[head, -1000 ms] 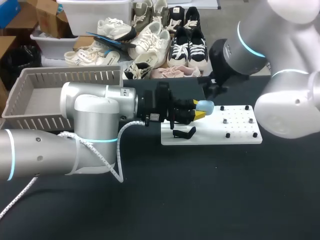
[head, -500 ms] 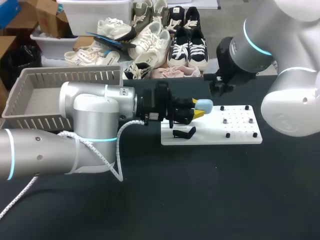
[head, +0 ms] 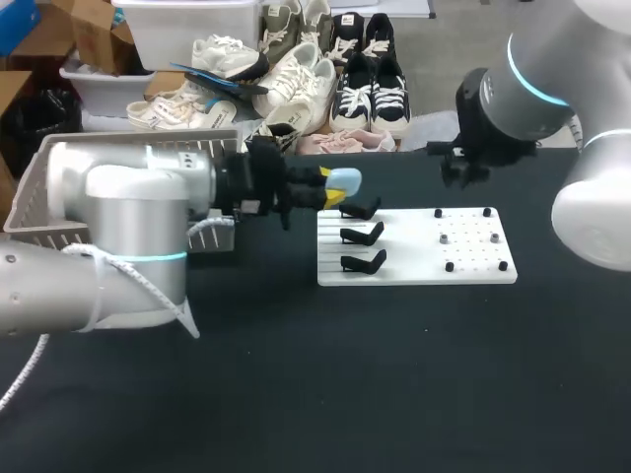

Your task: Pick up each earbud case from the left stands, insert the matching earbuds, close the lid, and place the case in the box.

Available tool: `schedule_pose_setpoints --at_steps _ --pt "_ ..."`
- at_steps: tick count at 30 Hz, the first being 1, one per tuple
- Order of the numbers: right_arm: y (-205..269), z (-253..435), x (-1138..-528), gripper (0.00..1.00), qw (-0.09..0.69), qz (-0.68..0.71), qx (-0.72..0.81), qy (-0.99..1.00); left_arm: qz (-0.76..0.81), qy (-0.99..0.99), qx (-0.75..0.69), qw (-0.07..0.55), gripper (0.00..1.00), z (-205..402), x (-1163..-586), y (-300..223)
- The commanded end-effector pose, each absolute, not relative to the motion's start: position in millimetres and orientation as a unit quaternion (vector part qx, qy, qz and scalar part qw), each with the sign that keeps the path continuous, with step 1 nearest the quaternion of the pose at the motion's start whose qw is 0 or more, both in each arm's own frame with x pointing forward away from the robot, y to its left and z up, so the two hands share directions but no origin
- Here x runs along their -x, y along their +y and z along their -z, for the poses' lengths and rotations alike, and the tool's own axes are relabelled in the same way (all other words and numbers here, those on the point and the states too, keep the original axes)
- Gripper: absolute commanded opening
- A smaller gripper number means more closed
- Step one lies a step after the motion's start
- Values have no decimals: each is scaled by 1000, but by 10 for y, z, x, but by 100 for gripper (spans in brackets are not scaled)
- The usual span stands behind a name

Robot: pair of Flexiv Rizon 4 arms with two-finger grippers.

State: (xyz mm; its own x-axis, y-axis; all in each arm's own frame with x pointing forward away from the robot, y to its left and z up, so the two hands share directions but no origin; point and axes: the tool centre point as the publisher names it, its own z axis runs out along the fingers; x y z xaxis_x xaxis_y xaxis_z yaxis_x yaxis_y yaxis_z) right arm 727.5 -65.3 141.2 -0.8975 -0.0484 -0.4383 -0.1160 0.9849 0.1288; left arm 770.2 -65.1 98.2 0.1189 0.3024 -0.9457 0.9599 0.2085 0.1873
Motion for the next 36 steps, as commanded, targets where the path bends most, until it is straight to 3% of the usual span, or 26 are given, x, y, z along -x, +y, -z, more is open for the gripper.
schedule_pose_setpoints --at_steps 1,17,36 --pt "-687 -1419 -7206 19 227 -72 39 971 246 620 -505 547 0 -1304 -7358 -63" --pt "-761 -1433 -7220 18 212 -59 34 975 134 701 -468 521 0 -1356 -7255 996" --pt "-849 -1348 -7263 16 180 -41 19 983 105 763 -456 445 0 -888 -7734 1290"
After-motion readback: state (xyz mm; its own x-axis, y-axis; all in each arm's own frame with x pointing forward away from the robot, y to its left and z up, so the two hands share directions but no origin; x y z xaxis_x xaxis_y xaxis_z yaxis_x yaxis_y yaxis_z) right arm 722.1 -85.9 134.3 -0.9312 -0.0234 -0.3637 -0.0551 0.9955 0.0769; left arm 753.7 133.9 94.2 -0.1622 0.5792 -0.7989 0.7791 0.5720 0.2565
